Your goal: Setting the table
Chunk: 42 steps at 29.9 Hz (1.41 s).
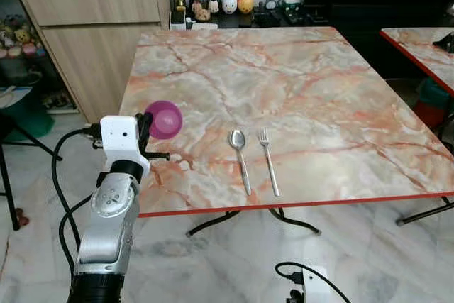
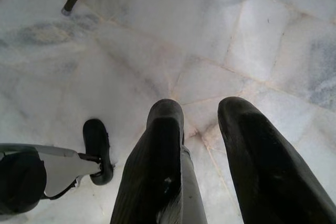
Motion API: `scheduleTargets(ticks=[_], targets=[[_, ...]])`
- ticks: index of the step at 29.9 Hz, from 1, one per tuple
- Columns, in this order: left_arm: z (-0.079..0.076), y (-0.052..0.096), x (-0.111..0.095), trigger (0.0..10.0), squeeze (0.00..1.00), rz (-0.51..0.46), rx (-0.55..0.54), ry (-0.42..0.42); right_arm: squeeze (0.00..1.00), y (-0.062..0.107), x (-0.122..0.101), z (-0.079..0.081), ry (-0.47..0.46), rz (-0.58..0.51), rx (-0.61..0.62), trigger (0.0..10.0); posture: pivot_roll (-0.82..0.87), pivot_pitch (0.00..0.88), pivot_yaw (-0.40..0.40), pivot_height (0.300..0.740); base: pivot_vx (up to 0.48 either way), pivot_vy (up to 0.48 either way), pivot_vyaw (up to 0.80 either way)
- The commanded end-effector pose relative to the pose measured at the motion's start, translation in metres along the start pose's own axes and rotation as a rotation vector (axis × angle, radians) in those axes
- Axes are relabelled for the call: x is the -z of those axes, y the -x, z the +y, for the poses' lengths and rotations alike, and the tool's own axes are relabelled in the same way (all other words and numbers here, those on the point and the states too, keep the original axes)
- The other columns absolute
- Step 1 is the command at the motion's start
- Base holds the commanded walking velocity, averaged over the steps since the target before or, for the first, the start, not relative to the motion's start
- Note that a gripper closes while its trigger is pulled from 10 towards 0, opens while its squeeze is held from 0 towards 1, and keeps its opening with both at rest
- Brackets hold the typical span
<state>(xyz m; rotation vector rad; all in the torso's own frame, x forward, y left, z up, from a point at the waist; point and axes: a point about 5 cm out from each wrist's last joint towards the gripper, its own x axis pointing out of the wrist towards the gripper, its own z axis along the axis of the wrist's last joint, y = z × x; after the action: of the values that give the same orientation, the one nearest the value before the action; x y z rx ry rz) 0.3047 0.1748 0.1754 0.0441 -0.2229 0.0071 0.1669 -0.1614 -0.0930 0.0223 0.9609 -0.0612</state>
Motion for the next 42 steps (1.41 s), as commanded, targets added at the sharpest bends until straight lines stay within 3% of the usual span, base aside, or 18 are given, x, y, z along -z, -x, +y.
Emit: scheduleTargets(ticks=[1, 18, 42], targets=[[-0.001, -0.005, -0.005, 10.0, 0.00, -0.043, -0.011, -0.021, 0.00, 0.000, -0.002, -0.007, -0.009, -0.014, 0.030, 10.0, 0.04, 0.000, -0.035, 0.740, 0.000, -0.435, 0.00], [0.002, -0.012, -0.008, 10.0, 0.00, -0.091, -0.051, -0.023, 0.00, 0.000, -0.005, -0.010, -0.001, -0.025, 0.032, 10.0, 0.03, 0.000, -0.038, 0.740, 0.000, -0.459, 0.00], [0.002, -0.016, -0.004, 10.0, 0.00, -0.063, -0.043, -0.012, 0.00, 0.000, -0.005, -0.010, 0.004, -0.023, 0.047, 10.0, 0.01, 0.000, -0.020, 0.740, 0.000, -0.452, 0.00]])
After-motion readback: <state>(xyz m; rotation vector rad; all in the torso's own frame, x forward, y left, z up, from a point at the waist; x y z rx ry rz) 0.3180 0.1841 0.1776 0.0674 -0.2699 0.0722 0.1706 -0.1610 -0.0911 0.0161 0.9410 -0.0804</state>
